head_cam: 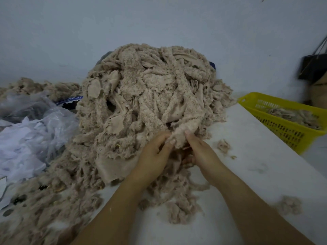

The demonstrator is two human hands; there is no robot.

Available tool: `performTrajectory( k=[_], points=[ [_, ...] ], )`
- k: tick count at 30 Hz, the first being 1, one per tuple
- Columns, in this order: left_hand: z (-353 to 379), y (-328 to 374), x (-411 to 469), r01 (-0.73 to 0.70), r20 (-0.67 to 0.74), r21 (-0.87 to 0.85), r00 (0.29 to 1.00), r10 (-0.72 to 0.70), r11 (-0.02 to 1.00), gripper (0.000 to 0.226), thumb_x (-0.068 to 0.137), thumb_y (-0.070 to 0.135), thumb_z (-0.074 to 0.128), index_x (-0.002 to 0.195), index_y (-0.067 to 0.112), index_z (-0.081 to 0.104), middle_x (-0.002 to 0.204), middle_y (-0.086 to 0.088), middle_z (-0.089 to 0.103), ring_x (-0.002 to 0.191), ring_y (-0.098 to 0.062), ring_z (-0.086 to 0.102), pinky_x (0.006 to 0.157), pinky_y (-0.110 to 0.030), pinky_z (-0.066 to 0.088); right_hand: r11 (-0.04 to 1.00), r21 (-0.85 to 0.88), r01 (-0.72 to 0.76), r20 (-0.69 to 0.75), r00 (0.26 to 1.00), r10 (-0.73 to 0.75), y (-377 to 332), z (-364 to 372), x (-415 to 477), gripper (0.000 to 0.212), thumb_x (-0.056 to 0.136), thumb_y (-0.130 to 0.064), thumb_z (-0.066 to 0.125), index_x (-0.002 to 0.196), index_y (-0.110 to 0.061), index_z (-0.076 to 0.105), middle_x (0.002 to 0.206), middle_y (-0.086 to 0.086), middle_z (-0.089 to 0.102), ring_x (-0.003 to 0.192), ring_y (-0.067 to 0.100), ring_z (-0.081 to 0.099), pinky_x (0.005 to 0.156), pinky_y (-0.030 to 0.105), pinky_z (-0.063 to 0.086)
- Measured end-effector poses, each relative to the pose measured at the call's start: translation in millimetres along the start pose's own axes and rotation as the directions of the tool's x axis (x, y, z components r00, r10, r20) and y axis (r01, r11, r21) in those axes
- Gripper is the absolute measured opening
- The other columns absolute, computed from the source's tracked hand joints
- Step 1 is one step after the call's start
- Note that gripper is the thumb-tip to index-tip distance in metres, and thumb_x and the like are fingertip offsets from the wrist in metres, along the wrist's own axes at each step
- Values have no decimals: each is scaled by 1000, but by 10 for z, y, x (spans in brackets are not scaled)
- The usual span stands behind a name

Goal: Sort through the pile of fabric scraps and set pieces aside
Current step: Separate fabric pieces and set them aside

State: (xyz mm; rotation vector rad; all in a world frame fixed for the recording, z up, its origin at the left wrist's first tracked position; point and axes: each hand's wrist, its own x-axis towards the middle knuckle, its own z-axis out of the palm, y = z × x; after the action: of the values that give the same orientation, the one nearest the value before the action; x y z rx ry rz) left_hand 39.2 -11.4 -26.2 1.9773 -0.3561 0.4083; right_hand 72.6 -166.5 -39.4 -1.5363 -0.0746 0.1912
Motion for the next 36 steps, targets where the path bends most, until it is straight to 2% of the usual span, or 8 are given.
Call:
performTrajectory(
  k=[5, 11, 16, 24, 28, 32, 33, 36],
  points=[
    [136, 3, -56, -191, 360, 152, 924, 126, 970, 16, 102, 15, 53, 105, 17, 68, 91, 24, 60, 86, 11, 55, 76, -9, 40, 963, 257, -79, -113, 987, 111, -82, -80, 26, 28, 99, -35, 54, 102, -14, 72, 92, 6, 75, 78, 18, 73, 62, 32, 58],
    [72, 56, -58, 263, 219, -38, 944, -248, 964, 48, 95, 59, 41, 87, 20, 68, 81, 14, 70, 77, -3, 65, 73, -20, 52, 946, 311, 87, -61, 996, -72, -116, -122, 1, 35, 86, -56, 61, 104, -29, 76, 102, -7, 76, 97, 9, 72, 76, 25, 60],
    [8, 75, 48, 505, 294, -677, 853, -431, 536, 52, 90, 48, 55, 122, 9, 67, 114, -9, 73, 107, -21, 70, 88, -29, 58, 921, -321, 220, 272, 953, -132, 1, 137, -169, 57, 78, -86, 43, 83, -38, 75, 89, -22, 73, 90, -7, 67, 78, 16, 51],
    [-204, -38, 172, 216, 247, -969, 895, -372, -123, 23, 92, 26, 57, 103, 8, 65, 70, 1, 49, 57, -9, 48, 57, -21, 50, 799, -527, 289, 281, 947, -157, 21, 95, -135, 53, 97, -51, 52, 85, 0, 57, 69, 1, 58, 61, 13, 53, 58, 30, 40],
    [-255, -113, 199, 157, 186, -982, 876, -446, -103, 37, 91, 24, 55, 56, 14, 53, 63, 0, 51, 48, -8, 42, 49, -20, 46, 849, -440, 294, 190, 954, -232, -32, 80, -127, 49, 92, -60, 50, 69, -20, 33, 57, -12, 28, 52, 6, 29, 49, 20, 23],
    [-232, -88, 176, 218, 217, -975, 880, -424, -46, 44, 96, 26, 47, 53, 17, 45, 58, 3, 41, 41, -6, 28, 42, -17, 23, 933, -317, 172, 25, 985, -173, -48, 62, -112, 60, 89, -67, 45, 79, -9, 58, 63, 7, 59, 54, 13, 58, 58, 27, 48],
    [-220, -59, 162, 250, 229, -968, 886, -404, -1, 42, 93, 26, 49, 51, 18, 43, 55, 4, 39, 39, -6, 25, 40, -18, 19, 958, -256, 132, -35, 989, -146, -41, 43, -90, 62, 89, -66, 46, 85, -6, 62, 62, 10, 60, 81, 10, 62, 81, 16, 32],
    [-160, 51, 107, 352, 260, -892, 912, -316, 282, 40, 88, 26, 50, 50, 21, 39, 52, 5, 36, 38, -5, 21, 37, -19, 16, 990, -122, 69, -187, 978, -91, -54, -1, -37, 57, 89, -64, 53, 52, -21, 42, 51, 2, 39, 51, 15, 35, 50, 22, 32]
  ],
)
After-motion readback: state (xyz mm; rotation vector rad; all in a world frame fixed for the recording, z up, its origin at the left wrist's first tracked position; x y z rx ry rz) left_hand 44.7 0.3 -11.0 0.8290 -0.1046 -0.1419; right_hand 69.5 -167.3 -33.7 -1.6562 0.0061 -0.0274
